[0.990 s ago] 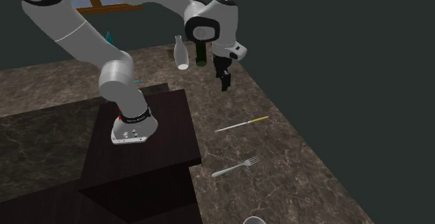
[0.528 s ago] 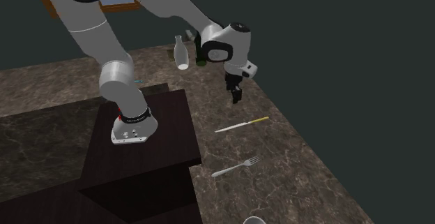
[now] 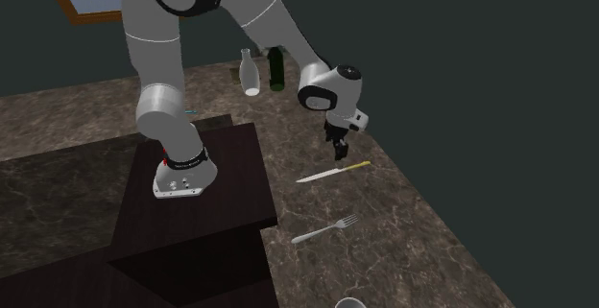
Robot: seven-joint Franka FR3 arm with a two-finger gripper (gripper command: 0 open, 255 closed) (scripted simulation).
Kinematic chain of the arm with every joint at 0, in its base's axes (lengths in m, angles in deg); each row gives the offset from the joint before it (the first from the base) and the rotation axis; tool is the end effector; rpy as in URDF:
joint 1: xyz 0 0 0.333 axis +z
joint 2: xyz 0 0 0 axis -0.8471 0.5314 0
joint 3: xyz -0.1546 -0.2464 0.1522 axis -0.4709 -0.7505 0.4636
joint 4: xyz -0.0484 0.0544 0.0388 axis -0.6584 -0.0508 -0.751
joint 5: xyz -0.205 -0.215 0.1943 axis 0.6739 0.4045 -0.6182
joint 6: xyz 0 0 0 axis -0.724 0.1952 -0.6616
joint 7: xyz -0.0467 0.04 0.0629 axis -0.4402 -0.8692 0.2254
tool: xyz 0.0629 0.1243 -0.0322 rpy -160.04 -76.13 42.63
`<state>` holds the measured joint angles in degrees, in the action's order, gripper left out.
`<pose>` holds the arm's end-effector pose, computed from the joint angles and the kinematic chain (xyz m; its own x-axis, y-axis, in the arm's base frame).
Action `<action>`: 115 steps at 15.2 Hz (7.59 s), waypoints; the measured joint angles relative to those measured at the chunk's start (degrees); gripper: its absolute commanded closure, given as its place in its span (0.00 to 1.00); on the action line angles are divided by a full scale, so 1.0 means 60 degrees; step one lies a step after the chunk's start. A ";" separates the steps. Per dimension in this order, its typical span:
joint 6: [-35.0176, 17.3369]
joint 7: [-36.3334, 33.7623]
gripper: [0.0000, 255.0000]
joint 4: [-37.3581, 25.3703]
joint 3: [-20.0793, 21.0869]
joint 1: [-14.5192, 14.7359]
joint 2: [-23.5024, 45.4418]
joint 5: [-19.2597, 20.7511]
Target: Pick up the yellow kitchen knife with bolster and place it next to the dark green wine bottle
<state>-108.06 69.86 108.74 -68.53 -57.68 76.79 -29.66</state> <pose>0.4903 -0.0895 0.2378 1.0000 0.0058 0.0024 0.0060 -0.9957 -0.0921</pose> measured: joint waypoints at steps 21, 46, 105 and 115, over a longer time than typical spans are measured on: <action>-0.1333 0.1176 0.00 -0.2293 0.0914 -0.0772 0.3688 -0.1288; -0.0253 0.0702 1.00 -0.1860 0.0444 -0.0435 0.2168 -0.0781; 0.6278 -0.1225 1.00 -0.4251 -0.0259 0.0026 -0.2176 0.1201; 0.6366 -0.2518 1.00 -0.3563 0.0375 0.0626 -0.3100 0.1352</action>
<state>-69.86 54.75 87.36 -66.28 -53.93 58.19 -21.55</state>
